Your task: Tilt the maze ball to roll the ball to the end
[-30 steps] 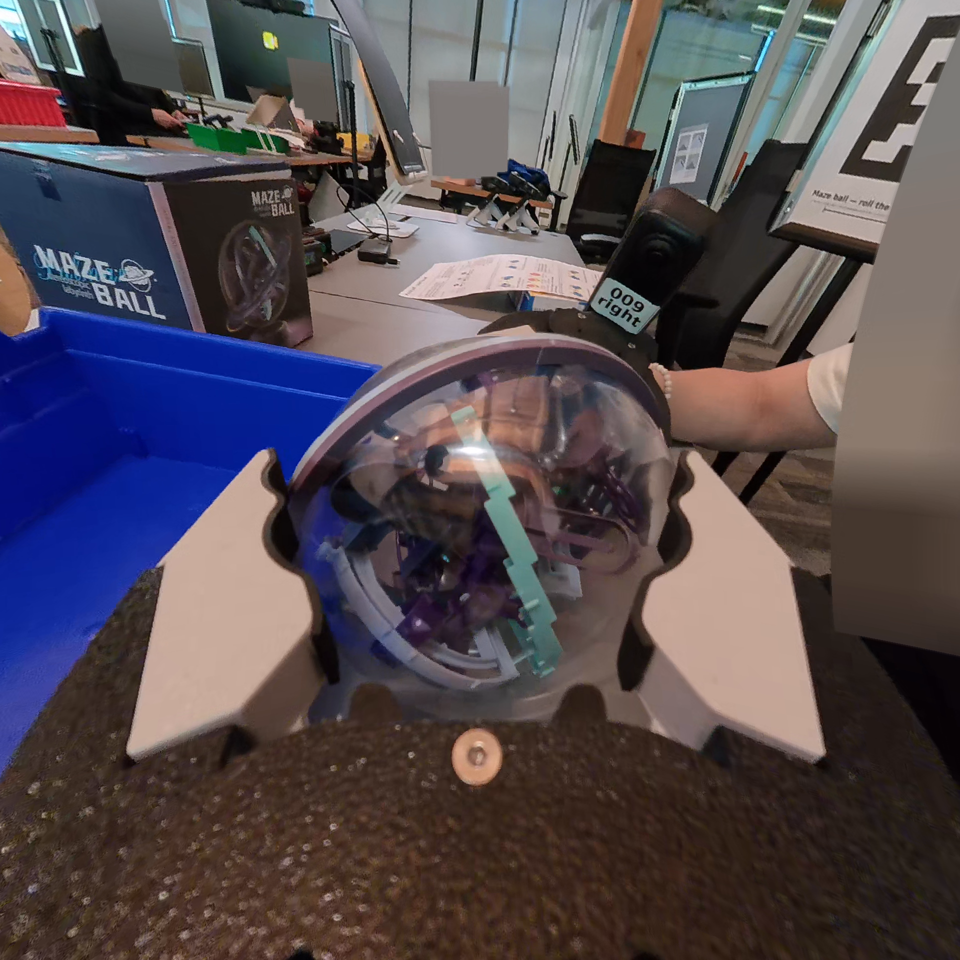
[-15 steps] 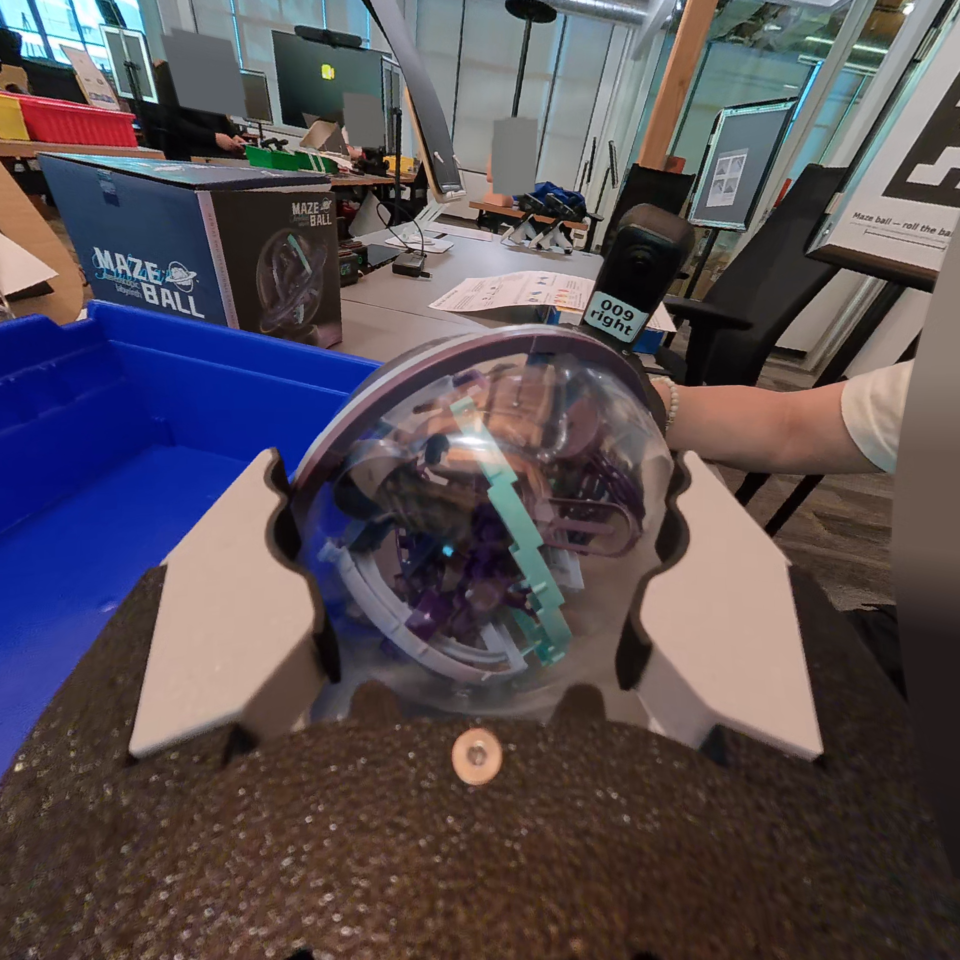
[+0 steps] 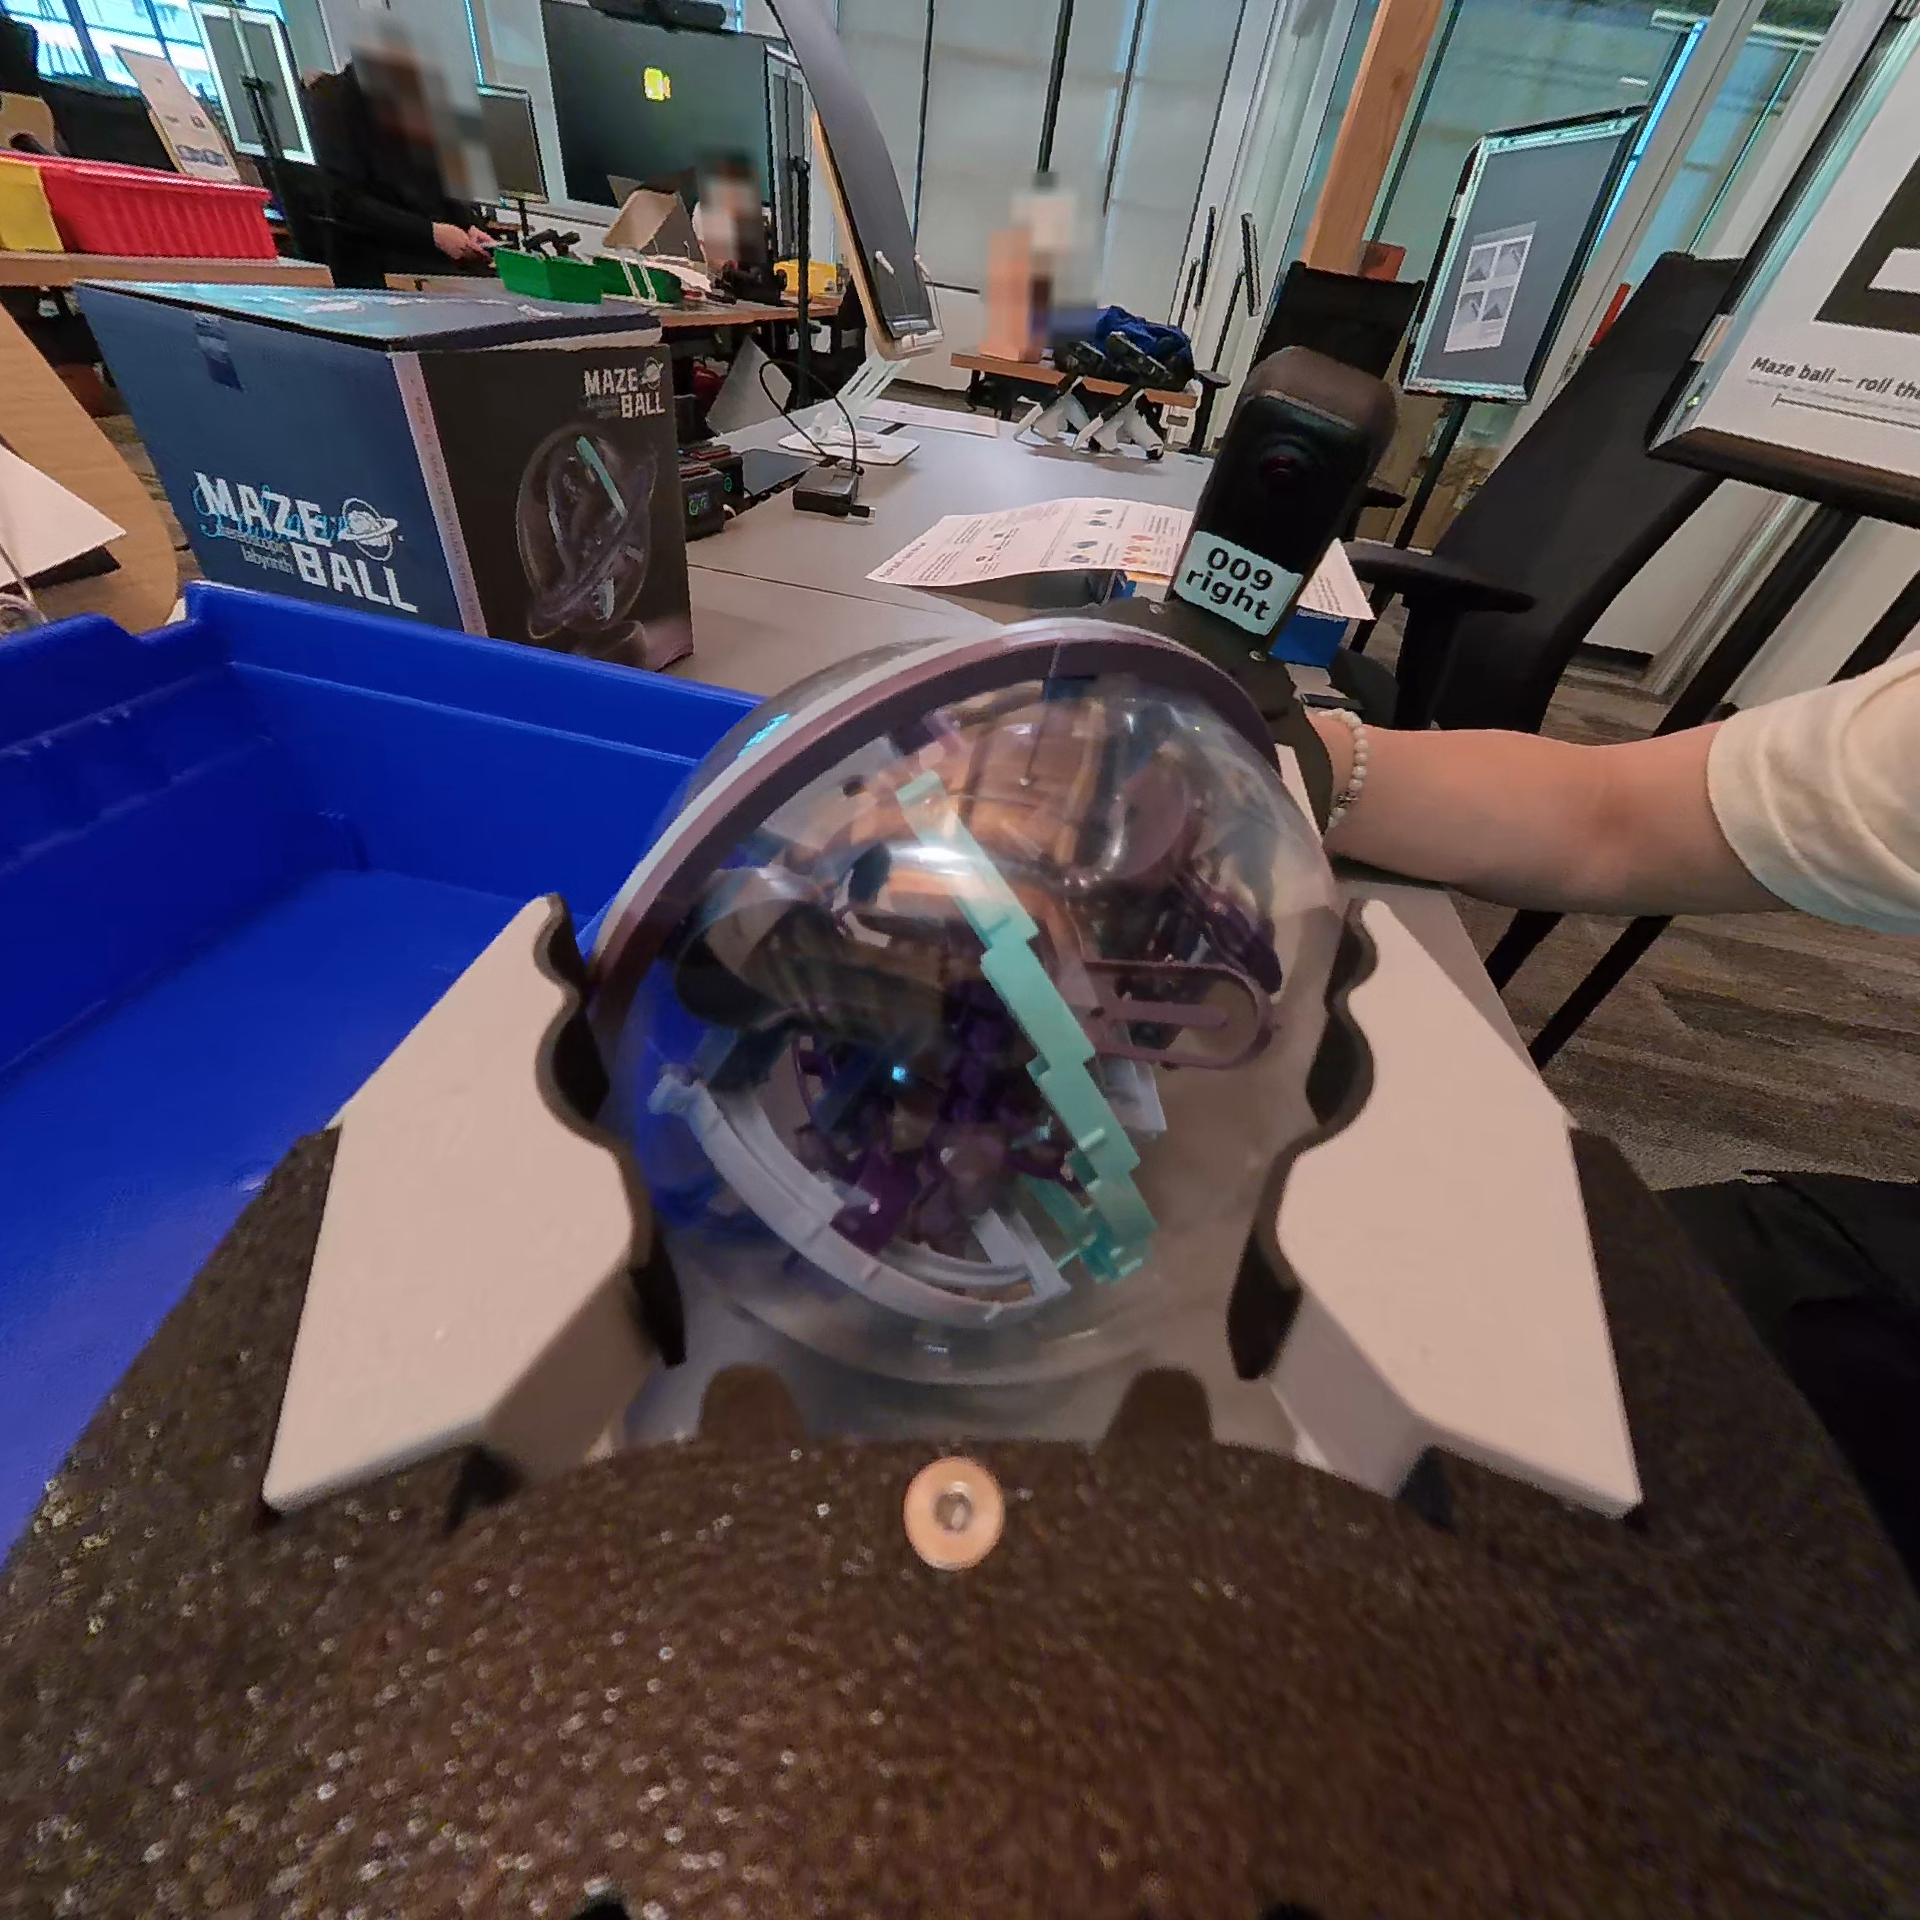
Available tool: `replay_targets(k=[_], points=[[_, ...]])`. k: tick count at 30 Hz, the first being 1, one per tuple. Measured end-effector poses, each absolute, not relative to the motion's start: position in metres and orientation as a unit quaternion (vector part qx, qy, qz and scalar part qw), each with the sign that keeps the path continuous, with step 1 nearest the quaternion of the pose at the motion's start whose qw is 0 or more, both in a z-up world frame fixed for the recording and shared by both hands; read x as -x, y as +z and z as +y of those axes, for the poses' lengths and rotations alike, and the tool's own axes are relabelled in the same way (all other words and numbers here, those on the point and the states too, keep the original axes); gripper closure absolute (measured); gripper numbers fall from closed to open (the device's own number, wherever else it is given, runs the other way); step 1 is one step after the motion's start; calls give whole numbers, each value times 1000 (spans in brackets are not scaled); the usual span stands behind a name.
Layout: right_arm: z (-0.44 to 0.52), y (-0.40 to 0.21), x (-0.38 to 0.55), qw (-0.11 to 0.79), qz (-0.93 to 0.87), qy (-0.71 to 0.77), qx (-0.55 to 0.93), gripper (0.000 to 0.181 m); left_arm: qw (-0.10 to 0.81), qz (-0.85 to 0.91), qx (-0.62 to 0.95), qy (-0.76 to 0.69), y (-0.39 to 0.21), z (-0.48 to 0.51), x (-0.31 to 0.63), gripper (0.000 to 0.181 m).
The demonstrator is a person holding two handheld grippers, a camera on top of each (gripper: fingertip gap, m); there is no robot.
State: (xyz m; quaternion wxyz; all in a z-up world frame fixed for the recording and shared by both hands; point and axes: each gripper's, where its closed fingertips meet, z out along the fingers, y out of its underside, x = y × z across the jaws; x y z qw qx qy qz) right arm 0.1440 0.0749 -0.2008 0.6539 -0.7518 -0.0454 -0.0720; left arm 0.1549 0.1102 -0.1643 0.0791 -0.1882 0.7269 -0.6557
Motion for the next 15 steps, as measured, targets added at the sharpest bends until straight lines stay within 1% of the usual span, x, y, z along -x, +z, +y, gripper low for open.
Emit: replay_targets(k=[11, 12, 15], points=[[71, -200, -145, 657, -43, -60, 750, 61, 82, 718, 151, -675, -166, 116, -152, 48], [71, -200, -145, 657, -43, -60, 750, 62, 81, 715, 152, -678, -165, 115, -152, 47], [69, -200, -145, 656, -44, -61, 751, 63, 113, 700, 157, -688, -162, 117, -160, 35]])
